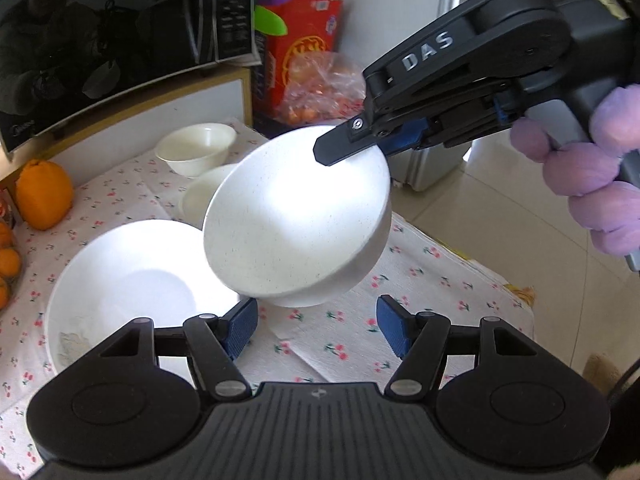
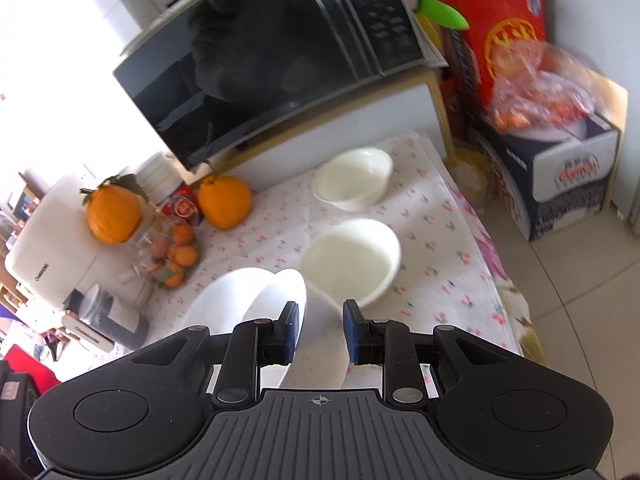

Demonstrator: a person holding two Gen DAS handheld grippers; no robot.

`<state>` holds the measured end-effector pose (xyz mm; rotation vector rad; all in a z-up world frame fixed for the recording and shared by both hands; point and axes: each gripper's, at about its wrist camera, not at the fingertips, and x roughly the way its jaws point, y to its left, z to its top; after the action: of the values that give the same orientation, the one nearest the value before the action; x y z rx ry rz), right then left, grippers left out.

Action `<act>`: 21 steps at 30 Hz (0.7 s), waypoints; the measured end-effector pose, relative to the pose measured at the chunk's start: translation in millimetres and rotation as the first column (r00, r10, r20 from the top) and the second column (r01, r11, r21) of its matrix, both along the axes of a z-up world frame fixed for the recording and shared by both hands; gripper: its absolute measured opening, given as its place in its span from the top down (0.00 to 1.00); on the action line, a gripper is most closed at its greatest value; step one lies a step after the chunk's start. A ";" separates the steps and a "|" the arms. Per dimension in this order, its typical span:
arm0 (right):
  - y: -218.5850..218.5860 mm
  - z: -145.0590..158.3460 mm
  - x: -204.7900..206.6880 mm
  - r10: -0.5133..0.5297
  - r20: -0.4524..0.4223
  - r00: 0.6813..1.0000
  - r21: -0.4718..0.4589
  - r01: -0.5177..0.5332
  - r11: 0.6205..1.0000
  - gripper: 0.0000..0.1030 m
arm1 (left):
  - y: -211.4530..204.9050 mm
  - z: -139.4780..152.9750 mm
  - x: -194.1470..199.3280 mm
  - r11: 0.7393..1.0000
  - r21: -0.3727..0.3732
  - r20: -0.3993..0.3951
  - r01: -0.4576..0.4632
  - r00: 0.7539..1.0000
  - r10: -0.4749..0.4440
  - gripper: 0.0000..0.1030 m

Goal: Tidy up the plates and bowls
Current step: 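Lift the white bowl and set it down beside the plate stack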

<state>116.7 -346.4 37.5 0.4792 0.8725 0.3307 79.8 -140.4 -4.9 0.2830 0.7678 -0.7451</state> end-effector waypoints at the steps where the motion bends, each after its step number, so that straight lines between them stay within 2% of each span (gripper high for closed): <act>1: -1.7 -3.0 -0.3 -0.001 -0.007 1.000 -0.009 0.001 1.000 0.77 | -2.5 -1.2 -2.4 1.000 0.002 -0.003 0.005 1.000 -0.005 0.40; 13: -10.7 -34.6 1.6 0.029 -0.100 0.995 -0.108 -0.040 0.993 0.77 | -21.1 -20.0 -12.8 0.997 0.063 -0.030 0.054 0.998 -0.053 0.40; 18: -12.3 -47.1 3.7 0.044 -0.151 0.988 -0.117 -0.062 0.991 0.77 | -26.0 -21.8 -16.8 0.994 0.070 -0.030 0.085 0.996 -0.083 0.40; 21: -11.5 -48.3 3.3 0.057 -0.152 0.987 -0.122 -0.076 0.990 0.78 | -28.8 -22.8 -18.0 0.993 0.076 -0.025 0.095 0.995 -0.093 0.42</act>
<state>120.0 -357.9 -10.8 0.3596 1.0494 0.3015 61.8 -169.2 -27.8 0.3839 0.8093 -0.8094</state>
